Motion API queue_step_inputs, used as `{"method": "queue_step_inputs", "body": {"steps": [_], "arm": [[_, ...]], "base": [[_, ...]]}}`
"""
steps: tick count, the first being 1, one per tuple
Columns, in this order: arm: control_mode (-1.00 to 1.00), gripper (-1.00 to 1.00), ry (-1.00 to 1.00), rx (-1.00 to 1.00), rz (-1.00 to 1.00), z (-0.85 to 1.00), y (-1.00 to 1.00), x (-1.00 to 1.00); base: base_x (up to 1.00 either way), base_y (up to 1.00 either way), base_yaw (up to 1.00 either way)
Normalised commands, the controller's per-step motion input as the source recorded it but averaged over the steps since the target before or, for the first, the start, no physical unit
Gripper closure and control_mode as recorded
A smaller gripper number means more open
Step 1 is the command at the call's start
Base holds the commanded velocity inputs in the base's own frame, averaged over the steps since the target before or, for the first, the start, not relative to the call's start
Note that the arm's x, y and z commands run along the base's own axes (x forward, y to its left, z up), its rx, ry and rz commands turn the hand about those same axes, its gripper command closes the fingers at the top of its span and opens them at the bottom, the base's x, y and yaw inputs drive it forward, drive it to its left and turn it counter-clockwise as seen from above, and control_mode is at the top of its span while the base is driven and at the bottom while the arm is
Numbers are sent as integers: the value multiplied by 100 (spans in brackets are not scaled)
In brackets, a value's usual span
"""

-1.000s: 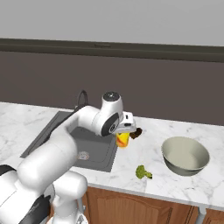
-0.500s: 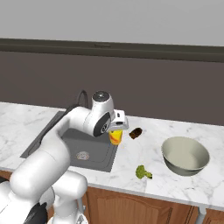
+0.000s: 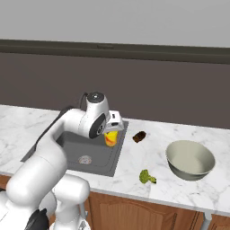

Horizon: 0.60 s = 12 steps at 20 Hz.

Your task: Remove the broccoli and sweet potato from the sink. Then move the bowl and cup from the counter to the sink for washing.

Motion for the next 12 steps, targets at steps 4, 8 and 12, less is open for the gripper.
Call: {"method": "queue_step_inputs", "body": {"steps": [4,8,12], "arm": [[-100,100,0,0,6,0,29,1],[-100,100,0,0,5,0,29,0],[-100,100,0,0,3,-3,25,4]], "base": [[0,0,0],[0,0,0],[0,0,0]]}}
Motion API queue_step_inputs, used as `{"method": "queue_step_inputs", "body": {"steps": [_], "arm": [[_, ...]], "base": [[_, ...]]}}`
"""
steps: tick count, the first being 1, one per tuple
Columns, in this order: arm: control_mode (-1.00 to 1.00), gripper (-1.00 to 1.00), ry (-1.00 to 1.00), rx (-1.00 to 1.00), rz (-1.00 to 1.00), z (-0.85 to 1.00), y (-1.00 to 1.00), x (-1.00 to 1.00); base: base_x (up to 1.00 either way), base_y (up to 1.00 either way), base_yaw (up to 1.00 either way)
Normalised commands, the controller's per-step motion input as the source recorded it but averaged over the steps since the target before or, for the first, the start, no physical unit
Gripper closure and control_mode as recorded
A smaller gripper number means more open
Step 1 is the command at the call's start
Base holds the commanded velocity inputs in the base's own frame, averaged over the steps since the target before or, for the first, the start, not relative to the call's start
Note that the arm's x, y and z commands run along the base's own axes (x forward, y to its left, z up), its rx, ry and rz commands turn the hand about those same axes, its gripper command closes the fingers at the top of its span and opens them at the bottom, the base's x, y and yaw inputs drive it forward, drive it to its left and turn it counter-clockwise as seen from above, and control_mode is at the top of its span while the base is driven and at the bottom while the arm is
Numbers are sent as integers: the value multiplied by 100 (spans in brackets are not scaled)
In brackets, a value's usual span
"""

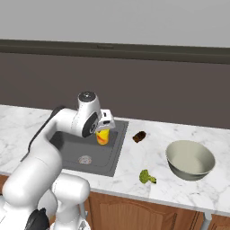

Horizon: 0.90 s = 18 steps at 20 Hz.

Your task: Remove the broccoli and sweet potato from the sink. Then move the bowl and cup from the counter to the sink for washing.

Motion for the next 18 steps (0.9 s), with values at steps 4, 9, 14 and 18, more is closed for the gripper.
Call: {"method": "queue_step_inputs", "body": {"steps": [4,9,14,18], "arm": [[-100,100,0,0,0,-8,21,10],[-100,100,-3,0,0,-16,22,11],[-100,100,-1,0,0,-19,17,11],[-100,100,-1,0,0,-14,16,3]], "base": [[0,0,0],[0,0,0],[0,0,0],[0,0,0]]}}
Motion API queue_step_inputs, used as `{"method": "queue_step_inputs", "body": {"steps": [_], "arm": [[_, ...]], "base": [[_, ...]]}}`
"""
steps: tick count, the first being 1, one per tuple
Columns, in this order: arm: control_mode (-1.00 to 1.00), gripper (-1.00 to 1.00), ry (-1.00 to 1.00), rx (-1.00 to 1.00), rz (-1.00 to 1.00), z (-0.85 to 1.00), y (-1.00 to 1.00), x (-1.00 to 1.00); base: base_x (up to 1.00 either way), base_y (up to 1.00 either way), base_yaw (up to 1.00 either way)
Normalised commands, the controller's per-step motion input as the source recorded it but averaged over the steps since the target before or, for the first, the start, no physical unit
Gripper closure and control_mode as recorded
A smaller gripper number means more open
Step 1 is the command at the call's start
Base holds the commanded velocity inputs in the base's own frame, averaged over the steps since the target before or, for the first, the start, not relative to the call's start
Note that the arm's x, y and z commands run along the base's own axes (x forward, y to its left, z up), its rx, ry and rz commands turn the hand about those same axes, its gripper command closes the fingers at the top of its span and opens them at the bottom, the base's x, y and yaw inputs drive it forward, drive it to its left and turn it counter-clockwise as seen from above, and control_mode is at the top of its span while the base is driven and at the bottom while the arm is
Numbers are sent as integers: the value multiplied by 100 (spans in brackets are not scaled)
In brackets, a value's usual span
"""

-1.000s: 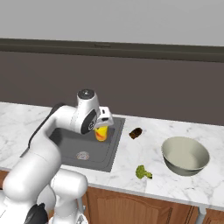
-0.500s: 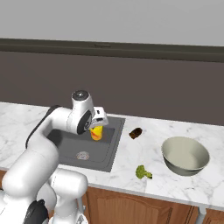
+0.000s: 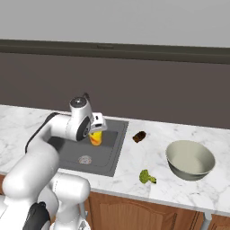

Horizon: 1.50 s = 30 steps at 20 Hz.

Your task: Remove the broccoli and sweet potato from the sink. Then move the bowl and cup from the counter to the sink for washing.

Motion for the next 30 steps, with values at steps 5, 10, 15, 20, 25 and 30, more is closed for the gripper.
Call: {"method": "queue_step_inputs", "body": {"steps": [5,10,15,20,25,30], "arm": [[-100,100,0,0,0,-20,16,4],[-100,100,-1,0,0,-18,19,1],[-100,100,-1,0,0,-17,22,2],[-100,100,-2,0,1,-15,26,0],[-100,100,0,0,1,-15,27,2],[-100,100,0,0,1,-14,27,2]], "base": [[0,0,0],[0,0,0],[0,0,0],[0,0,0],[0,0,0],[0,0,0]]}}
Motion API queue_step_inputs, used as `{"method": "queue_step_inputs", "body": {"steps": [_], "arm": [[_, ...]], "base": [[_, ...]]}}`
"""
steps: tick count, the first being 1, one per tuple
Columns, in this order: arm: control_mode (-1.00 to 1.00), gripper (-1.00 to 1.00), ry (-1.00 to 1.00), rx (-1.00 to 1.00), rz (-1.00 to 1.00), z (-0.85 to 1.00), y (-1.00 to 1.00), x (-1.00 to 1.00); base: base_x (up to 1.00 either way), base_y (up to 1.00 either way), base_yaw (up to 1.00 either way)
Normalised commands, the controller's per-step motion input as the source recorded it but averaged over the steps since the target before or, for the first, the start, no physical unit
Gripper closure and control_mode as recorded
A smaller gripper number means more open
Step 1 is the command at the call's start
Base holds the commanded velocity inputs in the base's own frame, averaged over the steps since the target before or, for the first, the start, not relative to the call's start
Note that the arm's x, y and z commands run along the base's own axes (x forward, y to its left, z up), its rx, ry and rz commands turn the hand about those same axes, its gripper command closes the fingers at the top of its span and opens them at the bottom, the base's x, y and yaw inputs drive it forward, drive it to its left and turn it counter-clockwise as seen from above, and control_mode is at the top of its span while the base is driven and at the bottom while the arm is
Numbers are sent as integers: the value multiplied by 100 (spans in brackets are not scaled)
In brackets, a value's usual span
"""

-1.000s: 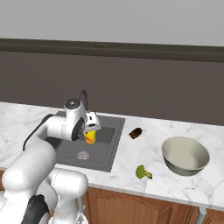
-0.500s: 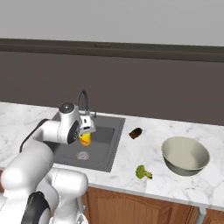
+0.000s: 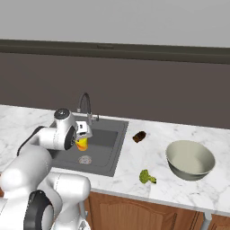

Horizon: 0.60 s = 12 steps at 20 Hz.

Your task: Remove the broccoli and sweet potato from the sink. Then move the bowl and cup from the counter to the sink for washing.

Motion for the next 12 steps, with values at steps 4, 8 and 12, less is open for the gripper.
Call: {"method": "queue_step_inputs", "body": {"steps": [4,8,12], "arm": [[-100,100,0,0,1,-13,25,6],[-100,100,0,0,0,-10,23,11],[-100,100,0,0,0,-9,24,6]], "base": [[0,0,0],[0,0,0],[0,0,0]]}}
